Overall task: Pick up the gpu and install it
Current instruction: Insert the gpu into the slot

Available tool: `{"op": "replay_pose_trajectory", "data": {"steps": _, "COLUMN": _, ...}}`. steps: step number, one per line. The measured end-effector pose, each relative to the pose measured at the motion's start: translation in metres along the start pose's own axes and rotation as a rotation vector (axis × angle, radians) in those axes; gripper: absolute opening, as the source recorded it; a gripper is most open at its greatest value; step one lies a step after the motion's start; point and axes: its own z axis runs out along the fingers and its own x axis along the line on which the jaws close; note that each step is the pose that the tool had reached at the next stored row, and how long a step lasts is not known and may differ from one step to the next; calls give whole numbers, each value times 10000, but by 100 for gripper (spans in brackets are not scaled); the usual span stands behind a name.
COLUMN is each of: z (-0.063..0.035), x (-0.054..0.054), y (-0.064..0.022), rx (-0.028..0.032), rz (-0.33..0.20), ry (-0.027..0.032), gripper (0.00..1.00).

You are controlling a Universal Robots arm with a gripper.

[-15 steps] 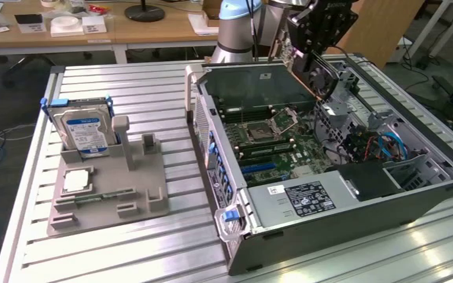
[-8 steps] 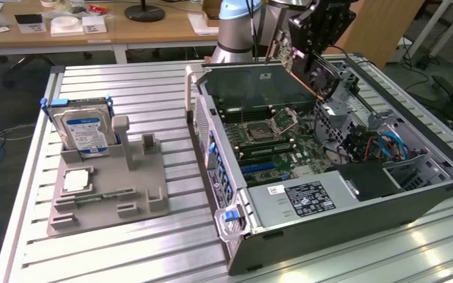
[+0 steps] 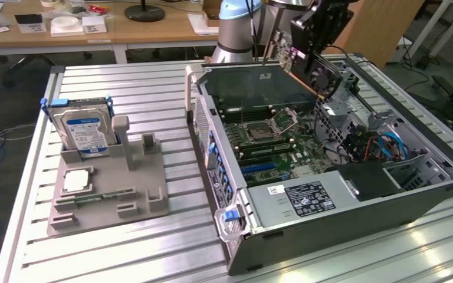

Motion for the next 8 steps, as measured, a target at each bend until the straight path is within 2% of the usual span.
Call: {"op": "replay_pose_trajectory", "data": {"steps": 8, "z": 0, "x": 0, "y": 0, "rx": -8, "rz": -846, "ry": 31, "gripper": 27}}
